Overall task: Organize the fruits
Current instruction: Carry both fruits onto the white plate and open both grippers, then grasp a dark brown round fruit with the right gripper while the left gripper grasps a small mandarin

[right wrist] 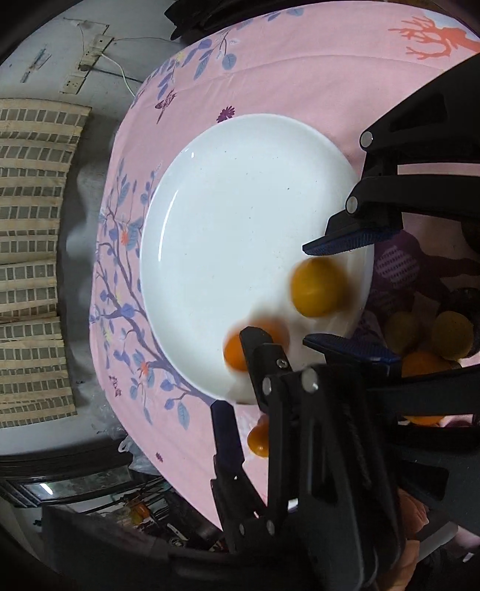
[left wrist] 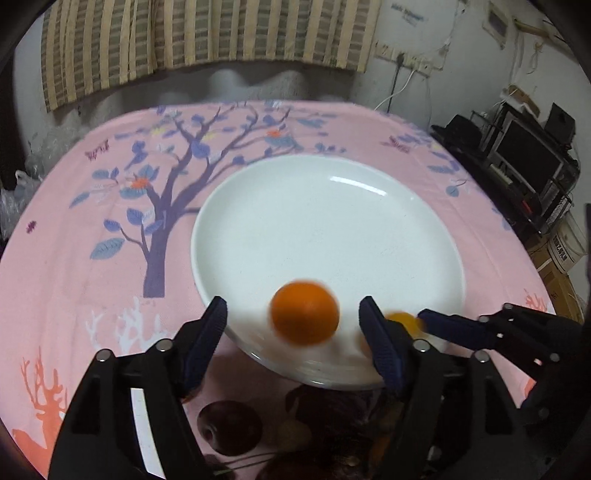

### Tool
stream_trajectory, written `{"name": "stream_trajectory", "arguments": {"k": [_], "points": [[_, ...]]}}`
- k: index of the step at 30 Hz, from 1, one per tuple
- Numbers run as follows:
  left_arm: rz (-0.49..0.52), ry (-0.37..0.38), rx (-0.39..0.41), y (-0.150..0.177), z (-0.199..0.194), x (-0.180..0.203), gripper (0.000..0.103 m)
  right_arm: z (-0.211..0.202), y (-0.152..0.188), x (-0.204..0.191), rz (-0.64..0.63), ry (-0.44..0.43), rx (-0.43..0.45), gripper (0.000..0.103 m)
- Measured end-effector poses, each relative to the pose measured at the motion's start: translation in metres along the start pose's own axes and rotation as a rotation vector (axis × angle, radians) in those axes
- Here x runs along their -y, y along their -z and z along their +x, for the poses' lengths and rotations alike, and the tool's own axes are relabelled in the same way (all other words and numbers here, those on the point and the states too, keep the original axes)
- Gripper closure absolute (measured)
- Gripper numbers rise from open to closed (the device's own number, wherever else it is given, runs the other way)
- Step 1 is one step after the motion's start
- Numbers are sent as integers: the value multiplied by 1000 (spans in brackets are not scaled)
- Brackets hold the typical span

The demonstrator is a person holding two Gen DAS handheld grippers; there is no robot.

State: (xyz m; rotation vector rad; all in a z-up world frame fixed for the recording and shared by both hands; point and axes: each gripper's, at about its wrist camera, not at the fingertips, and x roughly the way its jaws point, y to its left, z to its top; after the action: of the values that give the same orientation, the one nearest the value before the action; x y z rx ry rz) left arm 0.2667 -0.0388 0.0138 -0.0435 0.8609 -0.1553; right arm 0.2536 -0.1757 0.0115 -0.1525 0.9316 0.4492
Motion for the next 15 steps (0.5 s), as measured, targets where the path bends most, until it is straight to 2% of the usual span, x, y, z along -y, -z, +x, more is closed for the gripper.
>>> {"name": "stream_trajectory", "arguments": {"k": [2,7,12,15], "points": [[43,6,38,3,-20,7,25,-13,5,2,34,-19,28,58],[50,-36,90,21,-61,3,13,-51,31,9,99,-52,85,43],[34,-14,91,60,-91,-10,7,-89,79,13,134,-34,115,42],[18,-13,56,83,-98,-17,7,-104,111,16,174,-13,105,39]]}}
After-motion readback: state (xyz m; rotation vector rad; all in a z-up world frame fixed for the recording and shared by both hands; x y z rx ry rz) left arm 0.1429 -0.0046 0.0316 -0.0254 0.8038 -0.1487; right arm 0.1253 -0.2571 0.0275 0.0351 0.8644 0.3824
